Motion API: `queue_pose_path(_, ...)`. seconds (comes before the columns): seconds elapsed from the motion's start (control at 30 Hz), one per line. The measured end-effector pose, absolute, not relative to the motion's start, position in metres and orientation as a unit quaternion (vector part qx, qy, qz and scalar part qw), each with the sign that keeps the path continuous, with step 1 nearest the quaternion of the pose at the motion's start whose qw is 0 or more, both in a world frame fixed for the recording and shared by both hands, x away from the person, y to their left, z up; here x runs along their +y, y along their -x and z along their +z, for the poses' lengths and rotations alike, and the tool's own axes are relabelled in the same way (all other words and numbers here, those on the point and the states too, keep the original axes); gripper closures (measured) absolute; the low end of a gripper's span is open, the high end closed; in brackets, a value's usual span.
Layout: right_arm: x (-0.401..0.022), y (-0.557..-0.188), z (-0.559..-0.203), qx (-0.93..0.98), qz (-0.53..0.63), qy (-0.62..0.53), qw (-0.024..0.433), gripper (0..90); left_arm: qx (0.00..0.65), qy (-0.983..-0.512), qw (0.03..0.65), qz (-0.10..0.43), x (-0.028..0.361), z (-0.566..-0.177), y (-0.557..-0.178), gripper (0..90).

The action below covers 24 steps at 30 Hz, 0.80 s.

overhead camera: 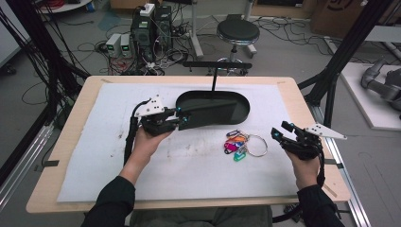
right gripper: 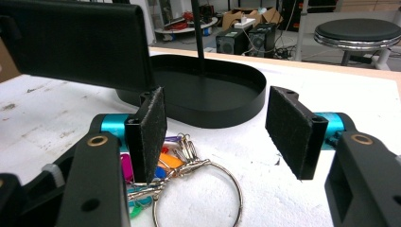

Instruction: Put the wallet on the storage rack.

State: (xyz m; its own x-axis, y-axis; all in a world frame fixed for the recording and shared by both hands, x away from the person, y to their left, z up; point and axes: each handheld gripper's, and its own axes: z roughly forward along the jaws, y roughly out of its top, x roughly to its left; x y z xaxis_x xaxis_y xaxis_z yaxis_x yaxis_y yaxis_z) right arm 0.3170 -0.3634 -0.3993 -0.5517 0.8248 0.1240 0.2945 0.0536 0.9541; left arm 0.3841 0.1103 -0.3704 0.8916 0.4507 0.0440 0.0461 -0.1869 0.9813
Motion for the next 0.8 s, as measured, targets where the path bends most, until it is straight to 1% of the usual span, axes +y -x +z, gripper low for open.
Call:
queue_pose_path(0.4, -0.363, -0.317, -0.400, 0.686, 0.551, -0.408, 0.243, 39.9, 0.178, -0.743, 0.619, 0.180, 0.090, -0.373, -0.410, 74.7)
queue_pose_path(0.6, -0.363, -0.317, -0.400, 0.686, 0.551, -0.409, 0.243, 39.9, 0.196, -0.730, 0.627, 0.189, 0.083, -0.384, -0.423, 74.8)
queue_pose_path(0.8, -0.363, -0.318, -0.400, 0.686, 0.551, -0.409, 0.243, 39.9, 0.207, -0.727, 0.622, 0.205, 0.076, -0.393, -0.435, 74.8)
